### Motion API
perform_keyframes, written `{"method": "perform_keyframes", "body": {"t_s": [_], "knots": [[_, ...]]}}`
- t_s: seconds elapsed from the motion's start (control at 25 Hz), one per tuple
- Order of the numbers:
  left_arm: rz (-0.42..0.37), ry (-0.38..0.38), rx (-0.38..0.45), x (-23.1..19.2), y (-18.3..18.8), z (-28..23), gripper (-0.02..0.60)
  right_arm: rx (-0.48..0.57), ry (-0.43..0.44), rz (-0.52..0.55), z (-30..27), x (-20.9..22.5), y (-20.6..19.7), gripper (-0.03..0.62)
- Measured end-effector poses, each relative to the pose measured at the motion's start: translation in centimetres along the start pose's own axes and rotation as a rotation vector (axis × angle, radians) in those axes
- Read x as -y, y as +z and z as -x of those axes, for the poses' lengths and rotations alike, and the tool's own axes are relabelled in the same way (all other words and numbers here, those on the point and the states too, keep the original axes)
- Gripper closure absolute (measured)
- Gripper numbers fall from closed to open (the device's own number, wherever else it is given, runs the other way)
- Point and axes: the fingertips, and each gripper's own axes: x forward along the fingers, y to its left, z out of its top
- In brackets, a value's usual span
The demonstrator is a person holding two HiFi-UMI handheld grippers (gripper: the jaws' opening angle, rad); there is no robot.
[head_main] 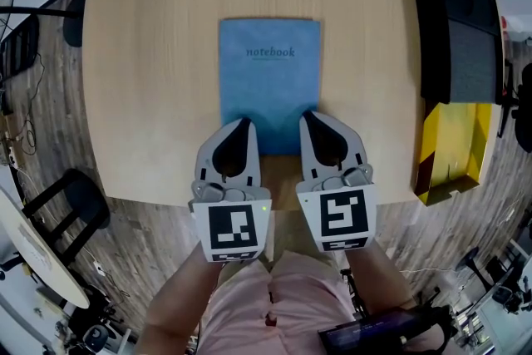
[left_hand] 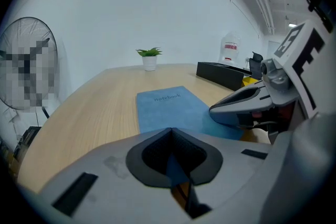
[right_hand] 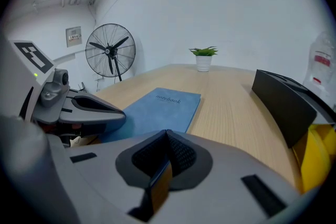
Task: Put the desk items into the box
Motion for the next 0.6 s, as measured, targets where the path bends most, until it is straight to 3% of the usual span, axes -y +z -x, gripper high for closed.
{"method": "perform_keyframes", "body": {"t_s": [0.6], "knots": [[-0.005, -0.038, -0.012, 3.1, -4.1, 4.6, 0.571, -0.026, -0.013, -0.03, 4.4, -3.2, -4.5, 0.592]]}}
